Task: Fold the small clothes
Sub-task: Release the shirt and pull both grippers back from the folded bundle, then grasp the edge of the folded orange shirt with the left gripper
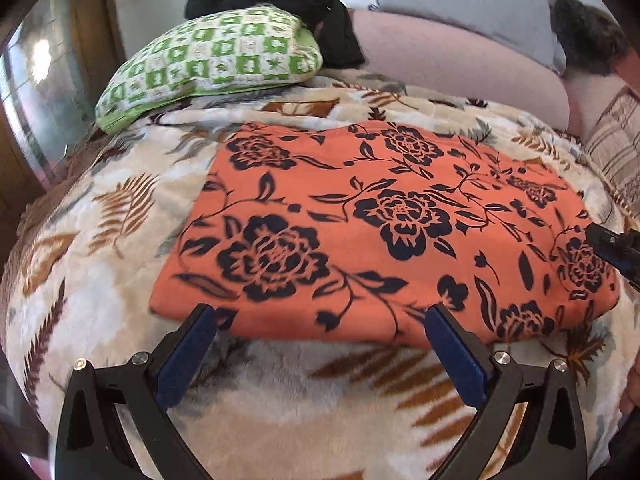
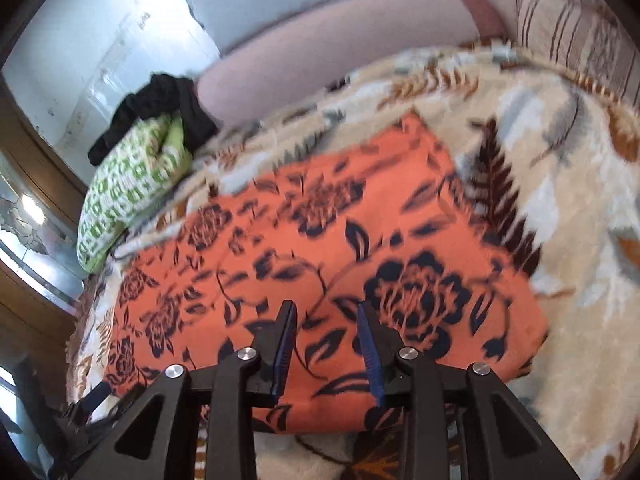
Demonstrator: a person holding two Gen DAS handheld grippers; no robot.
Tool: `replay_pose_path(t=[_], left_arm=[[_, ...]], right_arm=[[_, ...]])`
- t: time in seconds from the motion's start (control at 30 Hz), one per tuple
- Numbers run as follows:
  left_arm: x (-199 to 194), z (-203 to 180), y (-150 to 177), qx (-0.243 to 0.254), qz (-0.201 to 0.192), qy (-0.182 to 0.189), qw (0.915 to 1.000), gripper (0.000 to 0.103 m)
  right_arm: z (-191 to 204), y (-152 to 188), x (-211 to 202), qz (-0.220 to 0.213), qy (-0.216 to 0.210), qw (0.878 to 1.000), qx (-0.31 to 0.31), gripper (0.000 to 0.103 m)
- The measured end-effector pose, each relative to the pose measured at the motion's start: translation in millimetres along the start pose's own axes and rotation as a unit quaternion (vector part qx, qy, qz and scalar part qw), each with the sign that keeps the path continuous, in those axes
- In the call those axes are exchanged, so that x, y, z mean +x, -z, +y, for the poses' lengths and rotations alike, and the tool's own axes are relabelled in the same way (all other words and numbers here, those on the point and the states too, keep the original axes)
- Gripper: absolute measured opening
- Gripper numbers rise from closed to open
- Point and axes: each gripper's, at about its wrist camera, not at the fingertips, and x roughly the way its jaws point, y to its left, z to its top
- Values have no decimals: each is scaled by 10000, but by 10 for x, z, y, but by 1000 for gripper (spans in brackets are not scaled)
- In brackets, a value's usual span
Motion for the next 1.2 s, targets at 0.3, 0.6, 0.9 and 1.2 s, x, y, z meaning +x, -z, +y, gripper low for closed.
replay_pose_path(t=[0.3,0.6,0.9,1.2], left_arm=[[274,338,160,-683,542,-67,9962,103],[-17,696,168,-1298,128,1044,9859,103],[107,817,136,-1920,117,1458,9704,103],[335,615,34,-2052,193,2149,9546,87]], right_arm=[[-206,123,192,613,264,9974,259,35],[115,279,-460,58,-1010,9948,124,35],[588,352,-112,504,-1722,9836,-181,35],[872,573,665,1510,-1364,9782,-415,35]])
